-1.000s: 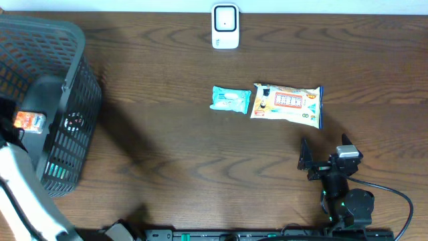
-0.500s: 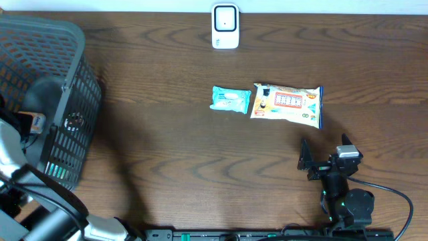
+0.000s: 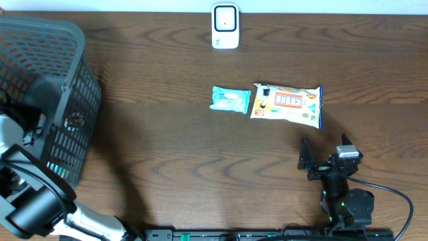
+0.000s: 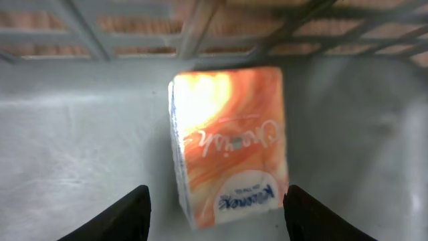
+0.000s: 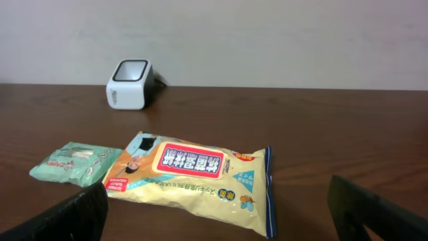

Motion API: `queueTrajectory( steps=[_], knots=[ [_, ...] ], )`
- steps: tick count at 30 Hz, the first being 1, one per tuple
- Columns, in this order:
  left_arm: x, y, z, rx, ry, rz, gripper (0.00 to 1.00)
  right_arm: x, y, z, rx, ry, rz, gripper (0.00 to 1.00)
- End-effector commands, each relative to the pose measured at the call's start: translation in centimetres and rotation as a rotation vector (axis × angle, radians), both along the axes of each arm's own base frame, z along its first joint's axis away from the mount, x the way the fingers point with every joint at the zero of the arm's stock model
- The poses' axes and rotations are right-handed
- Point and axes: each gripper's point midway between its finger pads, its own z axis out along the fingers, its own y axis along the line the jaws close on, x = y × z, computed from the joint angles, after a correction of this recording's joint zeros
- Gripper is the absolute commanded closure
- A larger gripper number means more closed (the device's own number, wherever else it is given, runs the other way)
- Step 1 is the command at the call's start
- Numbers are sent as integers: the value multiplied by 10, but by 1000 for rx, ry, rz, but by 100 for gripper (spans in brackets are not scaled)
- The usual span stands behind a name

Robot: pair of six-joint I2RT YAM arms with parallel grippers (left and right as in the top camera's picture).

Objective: Scan the item barcode
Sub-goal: 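Return the left gripper to the basket and grasp the orange tissue pack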

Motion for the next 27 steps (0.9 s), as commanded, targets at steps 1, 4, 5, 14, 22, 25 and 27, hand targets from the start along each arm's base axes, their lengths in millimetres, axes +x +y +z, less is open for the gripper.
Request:
queueTrajectory(
  steps=[1,4,5,14,22,25,27],
  knots=[
    [1,4,-12,-3,23,-7,37,0,-1,-1,10,4,-4,1],
    [1,7,-18,3,31,-2,36,0,-1,-1,10,4,-4,1],
    [2,8,-19,4,28,-2,36,0,-1,-1,10,4,-4,1],
    [8,14,-15,42,11,-29,53,0,-1,-1,10,4,-4,1],
    [4,9,-25,24,36,-42,57,0,-1,-1,10,4,-4,1],
    [2,8,-31,14,46,-43,54,0,-1,-1,10,4,-4,1],
    [1,7,-35,4,55,-44,54,0,-1,-1,10,4,-4,1]
  ],
)
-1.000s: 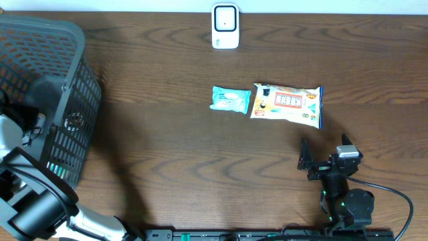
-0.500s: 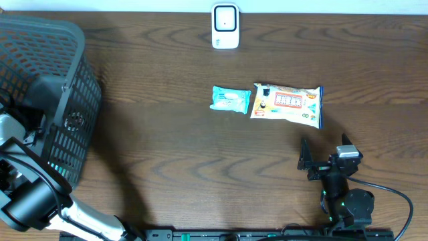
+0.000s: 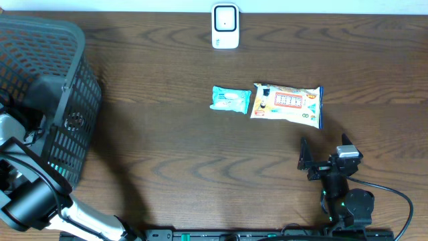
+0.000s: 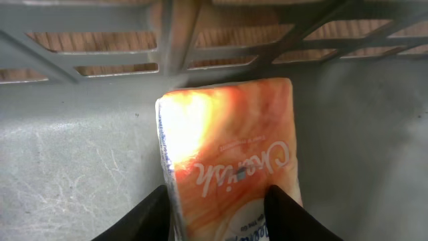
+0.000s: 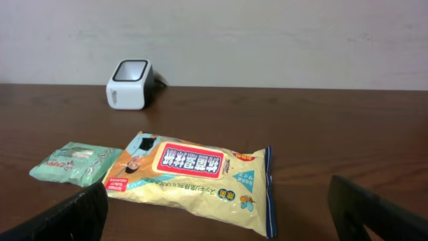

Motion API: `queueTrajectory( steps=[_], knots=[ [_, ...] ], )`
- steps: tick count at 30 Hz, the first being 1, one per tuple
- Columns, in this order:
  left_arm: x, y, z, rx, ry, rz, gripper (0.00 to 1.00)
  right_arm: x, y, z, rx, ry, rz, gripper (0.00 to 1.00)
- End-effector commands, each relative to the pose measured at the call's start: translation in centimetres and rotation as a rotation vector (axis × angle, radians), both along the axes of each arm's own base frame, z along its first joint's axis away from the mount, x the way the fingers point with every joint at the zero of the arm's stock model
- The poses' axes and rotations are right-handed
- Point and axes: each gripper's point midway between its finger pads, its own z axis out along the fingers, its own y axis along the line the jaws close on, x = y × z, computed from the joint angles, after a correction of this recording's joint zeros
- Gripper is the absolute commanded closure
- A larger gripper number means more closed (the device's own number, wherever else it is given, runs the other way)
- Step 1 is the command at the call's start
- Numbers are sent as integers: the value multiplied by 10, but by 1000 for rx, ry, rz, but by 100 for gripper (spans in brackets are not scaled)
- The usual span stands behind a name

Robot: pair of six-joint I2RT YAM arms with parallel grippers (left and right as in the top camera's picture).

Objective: Scan the item barcode
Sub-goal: 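Return the left gripper to the basket and grasp the orange tissue pack, then lift the orange tissue pack out and hold it before the scanner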

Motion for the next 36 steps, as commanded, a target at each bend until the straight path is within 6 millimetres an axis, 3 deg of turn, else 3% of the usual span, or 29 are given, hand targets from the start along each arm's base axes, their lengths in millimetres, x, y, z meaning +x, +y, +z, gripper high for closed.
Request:
queueTrajectory(
  steps=[1,3,4,8,12,14,20,26,28,31,36],
  knots=[
    [-7,-2,-19,-24,51,-6,58,0,-1,-1,10,4,-4,1],
    [-9,-4,-21,-32,60,-9,85,0,-1,-1,10,4,-4,1],
    [-9,-5,-21,-36,63,-9,92,0,-1,-1,10,4,-4,1],
    [-12,-8,-16,-42,65,-10,92,0,-1,-1,10,4,-4,1],
    [-15,-12,10,-30,47,-12,93,0,-1,-1,10,4,-4,1],
    [-15,-15,32,-14,10,-19,93,0,-1,-1,10,4,-4,1],
    [-5,-34,132,74,-219,-84,93,0,-1,-1,10,4,-4,1],
    [-18,-63,233,133,-486,-24,93,0,-1,-1,10,4,-4,1],
    [-23,-82,265,126,-587,-44,93,0,-1,-1,10,4,-4,1],
    [-23,-115,297,57,-717,-102,93,0,-1,-1,10,4,-4,1],
    [-6,-189,337,-38,-866,-339,92,0,-1,-1,10,4,-4,1]
  ],
)
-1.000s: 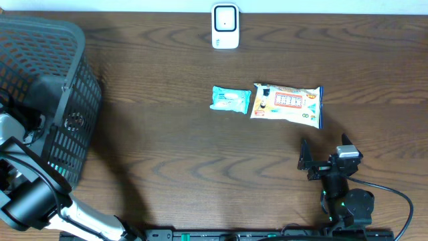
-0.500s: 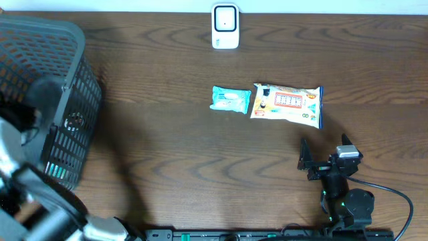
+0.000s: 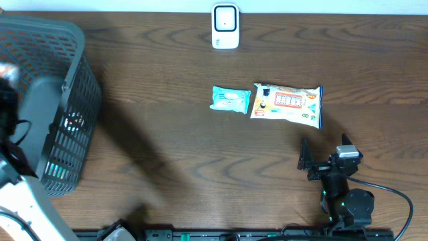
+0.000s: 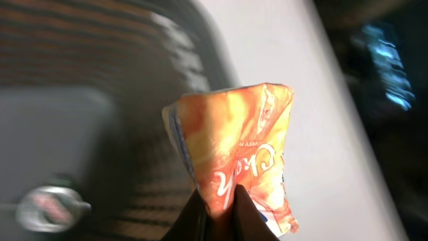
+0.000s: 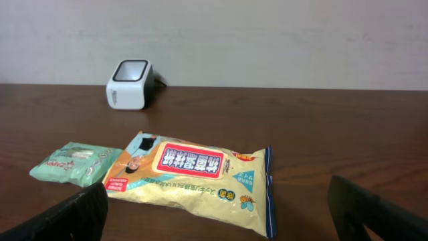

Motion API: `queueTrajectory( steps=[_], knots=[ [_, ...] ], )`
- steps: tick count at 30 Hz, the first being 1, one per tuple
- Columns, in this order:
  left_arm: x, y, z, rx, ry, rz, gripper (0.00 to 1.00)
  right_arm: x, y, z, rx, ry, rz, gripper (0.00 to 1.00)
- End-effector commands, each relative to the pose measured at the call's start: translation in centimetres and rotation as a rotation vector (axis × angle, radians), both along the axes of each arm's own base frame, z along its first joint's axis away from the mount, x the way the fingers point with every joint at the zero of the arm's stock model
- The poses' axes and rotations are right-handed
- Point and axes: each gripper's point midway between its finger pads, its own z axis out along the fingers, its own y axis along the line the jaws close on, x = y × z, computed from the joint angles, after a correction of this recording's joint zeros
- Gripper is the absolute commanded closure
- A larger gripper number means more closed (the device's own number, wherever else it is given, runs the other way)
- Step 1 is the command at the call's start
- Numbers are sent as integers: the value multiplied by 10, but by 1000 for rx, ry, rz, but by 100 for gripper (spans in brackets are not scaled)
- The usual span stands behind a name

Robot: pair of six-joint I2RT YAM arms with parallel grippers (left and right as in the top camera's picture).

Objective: Scan the item barcode
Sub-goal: 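Lift the orange tissue pack out and hold it before the scanner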

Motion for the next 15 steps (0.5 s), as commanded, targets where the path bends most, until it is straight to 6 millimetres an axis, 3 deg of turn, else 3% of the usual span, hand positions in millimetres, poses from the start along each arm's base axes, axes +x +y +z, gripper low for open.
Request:
queueTrajectory(
  steps=[1,4,8,12,15],
  knots=[
    [19,-67,23,-55,-97,-255,93,0,-1,-1,10,4,-4,1],
    [35,-120,26,1,-104,-430,92,0,-1,-1,10,4,-4,1],
    [48,-198,12,173,-78,-723,93,0,-1,-1,10,4,-4,1],
    [55,-267,-16,365,-51,-995,93,0,-1,-1,10,4,-4,1],
    [59,-300,-43,457,-23,-1140,93,0,-1,-1,10,4,-3,1]
  ],
)
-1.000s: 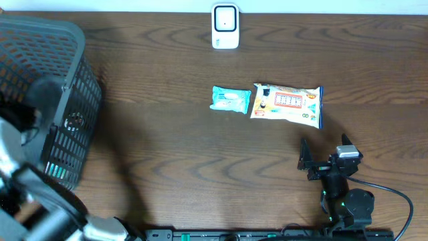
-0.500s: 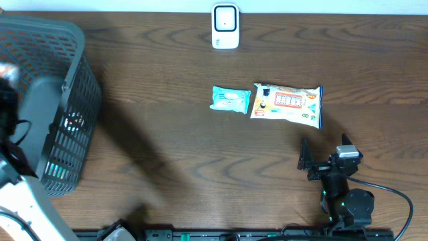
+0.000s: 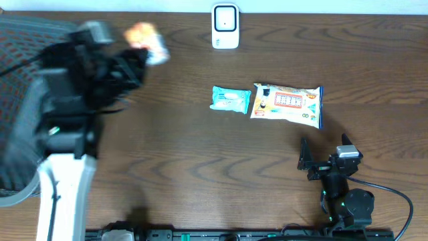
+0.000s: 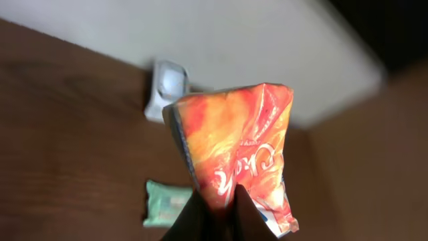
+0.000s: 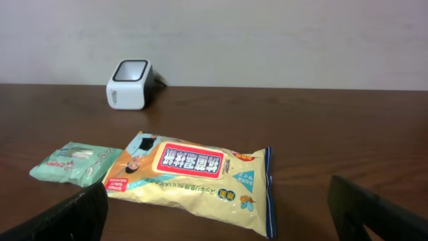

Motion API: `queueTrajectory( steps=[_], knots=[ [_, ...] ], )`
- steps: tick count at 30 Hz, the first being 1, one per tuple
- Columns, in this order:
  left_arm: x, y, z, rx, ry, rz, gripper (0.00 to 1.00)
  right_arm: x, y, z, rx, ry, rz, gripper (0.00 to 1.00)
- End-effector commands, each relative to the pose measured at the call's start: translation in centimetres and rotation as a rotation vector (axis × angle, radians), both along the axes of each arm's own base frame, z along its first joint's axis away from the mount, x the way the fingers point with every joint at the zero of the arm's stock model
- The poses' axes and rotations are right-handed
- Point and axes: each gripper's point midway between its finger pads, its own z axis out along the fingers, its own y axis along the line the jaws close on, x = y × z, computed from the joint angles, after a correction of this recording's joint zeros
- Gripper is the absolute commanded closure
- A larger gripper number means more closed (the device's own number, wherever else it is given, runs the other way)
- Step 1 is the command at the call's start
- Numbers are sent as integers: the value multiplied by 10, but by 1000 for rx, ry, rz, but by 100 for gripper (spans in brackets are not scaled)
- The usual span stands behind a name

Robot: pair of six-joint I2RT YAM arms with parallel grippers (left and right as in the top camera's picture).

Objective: Scan the item barcode
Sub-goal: 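Lift the orange tissue pack out and hold it before the scanner, then lower the orange pack onto the table and open the left gripper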

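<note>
My left gripper (image 4: 217,213) is shut on an orange tissue pack (image 4: 235,144), held in the air over the table's back left (image 3: 146,41). The white barcode scanner (image 3: 225,27) stands at the back edge, to the right of the pack; it also shows behind the pack in the left wrist view (image 4: 167,90) and in the right wrist view (image 5: 130,84). My right gripper (image 5: 221,214) is open and rests low at the front right of the table (image 3: 328,164), with nothing between its fingers.
A grey mesh basket (image 3: 27,100) stands at the far left. A small teal packet (image 3: 231,99) and a yellow wipes pack (image 3: 287,104) lie side by side mid-table, in front of the scanner.
My left arm has carried the orange tissue pack from over the basket at the far left to the air over the table, left of the scanner. The right arm has not moved.
My left gripper was open over the orange tissue pack lying in the basket. Then its fingers stood close on either side of the pack. Then it was shut on the pack, lifted over the basket, and now holds it near the scanner. The right arm stayed still.
</note>
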Motion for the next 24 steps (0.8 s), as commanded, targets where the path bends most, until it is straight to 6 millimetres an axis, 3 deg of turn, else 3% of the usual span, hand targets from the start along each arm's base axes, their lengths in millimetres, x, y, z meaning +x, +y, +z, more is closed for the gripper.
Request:
queueTrajectory(
  steps=[1,8,17,21,24],
  knots=[
    [6,-31,-28,189,-67,-186,93,0,-1,-1,10,4,-3,1],
    [40,-39,-116,324,135,-137,93,0,-1,-1,10,4,-3,1],
    [50,-48,-226,422,350,-228,92,0,-1,-1,10,4,-3,1],
    [53,-33,-266,503,435,-179,92,0,-1,-1,10,4,-3,1],
    [53,-30,-282,518,469,-177,92,0,-1,-1,10,4,-3,1]
  ],
)
